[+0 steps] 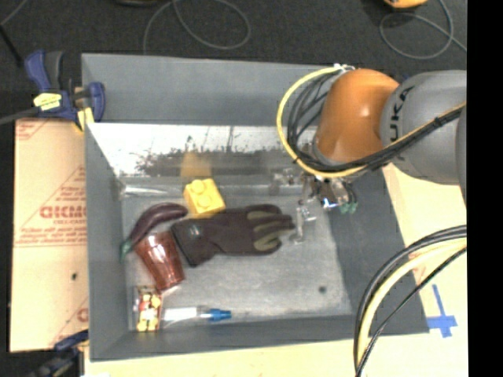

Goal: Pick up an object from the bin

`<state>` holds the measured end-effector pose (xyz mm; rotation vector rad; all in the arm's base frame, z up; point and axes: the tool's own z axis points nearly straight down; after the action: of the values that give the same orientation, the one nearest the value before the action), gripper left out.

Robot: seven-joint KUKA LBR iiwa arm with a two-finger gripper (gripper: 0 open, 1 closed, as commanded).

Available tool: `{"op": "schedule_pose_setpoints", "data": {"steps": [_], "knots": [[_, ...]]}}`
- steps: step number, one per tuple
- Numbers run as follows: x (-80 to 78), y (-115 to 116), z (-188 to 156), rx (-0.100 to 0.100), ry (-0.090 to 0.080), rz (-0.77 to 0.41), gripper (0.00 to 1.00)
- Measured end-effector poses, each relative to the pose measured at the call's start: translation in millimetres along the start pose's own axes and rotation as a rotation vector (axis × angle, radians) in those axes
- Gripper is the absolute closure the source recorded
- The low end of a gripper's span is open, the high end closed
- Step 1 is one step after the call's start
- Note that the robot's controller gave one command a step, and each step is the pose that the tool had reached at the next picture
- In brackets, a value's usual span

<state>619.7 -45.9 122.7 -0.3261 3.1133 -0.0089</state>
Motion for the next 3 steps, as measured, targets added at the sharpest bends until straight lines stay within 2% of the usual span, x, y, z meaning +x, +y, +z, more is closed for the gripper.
{"op": "schedule_pose_setpoints", "data": {"steps": [1, 2, 3], "knots": [[-9.5, 35, 33, -0.002, 0.001, 0.258, 0.00], [-8.7, 59, 50, 0.002, -0.003, 0.038, 1.00], [-8.7, 59, 50, 0.002, -0.003, 0.038, 1.00]]}}
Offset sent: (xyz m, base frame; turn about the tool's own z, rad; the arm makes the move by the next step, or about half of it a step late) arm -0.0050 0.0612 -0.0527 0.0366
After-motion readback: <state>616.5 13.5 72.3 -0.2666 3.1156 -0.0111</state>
